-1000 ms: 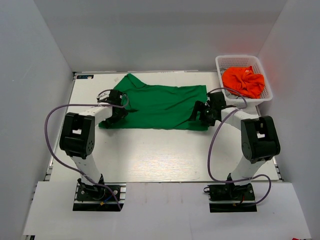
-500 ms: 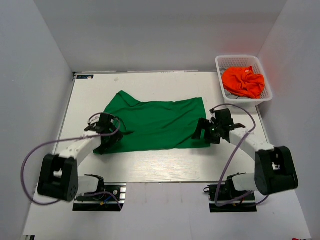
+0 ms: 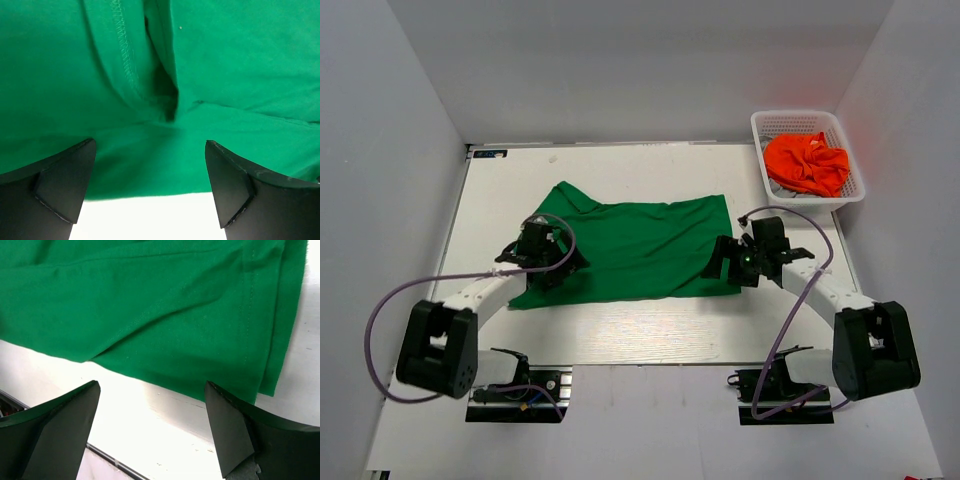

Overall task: Fold and stack the t-shirts
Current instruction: Fold the flattened tshirt in 1/3 of the way, then grap the side of the flattened tshirt furthest away from the robot with both arms

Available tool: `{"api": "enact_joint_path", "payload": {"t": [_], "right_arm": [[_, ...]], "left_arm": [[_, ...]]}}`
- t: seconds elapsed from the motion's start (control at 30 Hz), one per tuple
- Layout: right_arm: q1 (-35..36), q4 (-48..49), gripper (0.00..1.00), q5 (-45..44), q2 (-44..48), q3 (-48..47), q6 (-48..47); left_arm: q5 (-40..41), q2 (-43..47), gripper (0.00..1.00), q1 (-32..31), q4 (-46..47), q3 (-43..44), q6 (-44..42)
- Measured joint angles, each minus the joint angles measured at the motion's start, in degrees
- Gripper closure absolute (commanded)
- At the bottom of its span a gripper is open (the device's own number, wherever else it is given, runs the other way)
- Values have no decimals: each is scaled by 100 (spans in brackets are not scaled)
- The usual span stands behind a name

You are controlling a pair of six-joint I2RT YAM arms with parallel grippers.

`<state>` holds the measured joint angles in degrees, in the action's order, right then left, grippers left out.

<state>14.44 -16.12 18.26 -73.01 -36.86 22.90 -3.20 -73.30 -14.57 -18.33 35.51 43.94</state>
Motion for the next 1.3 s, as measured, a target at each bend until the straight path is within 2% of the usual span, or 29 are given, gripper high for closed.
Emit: {"api": "enact_joint_path", "payload": {"t": [0.23, 0.63, 0.83, 0.97, 1.13, 1.3], "right_arm": [[0, 17, 10, 83, -63, -31, -63], [-2, 4, 10, -39, -376, -295, -96], [-2, -55, 10, -234, -479, -651, -111], [0, -42, 10, -490, -680, -1067, -116], [0, -11, 10, -1014, -1209, -1921, -116], [-4, 127, 10, -1353, -1985, -2887, -197]], "left_arm": [[-81, -813, 0, -52, 601, 369, -59], [256, -2559, 0, -68, 822, 2100, -479], [192, -2859, 0, -103, 946, 2608, -979], [619, -2865, 0, -131, 774, 3075, -1268], [1550, -3077, 0, 2, 85, 4159, -1351], [1965, -4207, 0, 374, -400, 5761, -1351]]}}
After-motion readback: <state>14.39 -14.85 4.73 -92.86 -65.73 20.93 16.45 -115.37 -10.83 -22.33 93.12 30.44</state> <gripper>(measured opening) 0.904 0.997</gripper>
